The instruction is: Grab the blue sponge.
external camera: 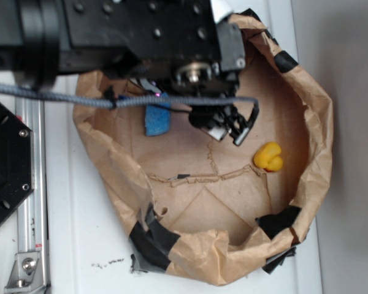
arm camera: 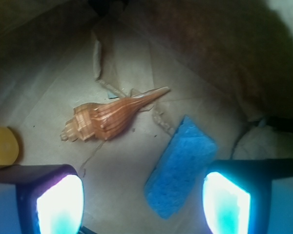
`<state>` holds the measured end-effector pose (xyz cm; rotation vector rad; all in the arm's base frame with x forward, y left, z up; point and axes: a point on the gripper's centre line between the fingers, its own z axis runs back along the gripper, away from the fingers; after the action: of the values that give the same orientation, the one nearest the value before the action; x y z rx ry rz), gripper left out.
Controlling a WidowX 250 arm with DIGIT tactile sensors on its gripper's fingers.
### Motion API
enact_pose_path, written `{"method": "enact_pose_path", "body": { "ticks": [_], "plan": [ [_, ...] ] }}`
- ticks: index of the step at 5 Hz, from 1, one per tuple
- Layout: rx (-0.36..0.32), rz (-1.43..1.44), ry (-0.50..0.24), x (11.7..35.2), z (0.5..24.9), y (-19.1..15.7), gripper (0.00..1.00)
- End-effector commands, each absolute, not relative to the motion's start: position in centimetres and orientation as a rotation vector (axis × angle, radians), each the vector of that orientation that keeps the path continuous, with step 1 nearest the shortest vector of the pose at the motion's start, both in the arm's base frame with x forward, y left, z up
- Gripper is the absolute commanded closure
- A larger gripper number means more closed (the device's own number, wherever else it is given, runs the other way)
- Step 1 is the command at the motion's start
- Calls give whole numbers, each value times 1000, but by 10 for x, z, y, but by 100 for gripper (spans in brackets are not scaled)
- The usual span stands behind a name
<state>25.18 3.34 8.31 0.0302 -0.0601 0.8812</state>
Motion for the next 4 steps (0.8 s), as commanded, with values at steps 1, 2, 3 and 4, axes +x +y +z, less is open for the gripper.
{"method": "enact_pose_path", "body": {
  "ticks": [1, 2, 3, 4],
  "plan": [
    [16, 853, -161, 210, 56, 55, 0],
    [-58, 848, -236, 220, 46, 71, 0],
    [-38, 838, -193, 244, 40, 76, 0],
    [-40, 843, -173, 257, 39, 76, 0]
  ]
}}
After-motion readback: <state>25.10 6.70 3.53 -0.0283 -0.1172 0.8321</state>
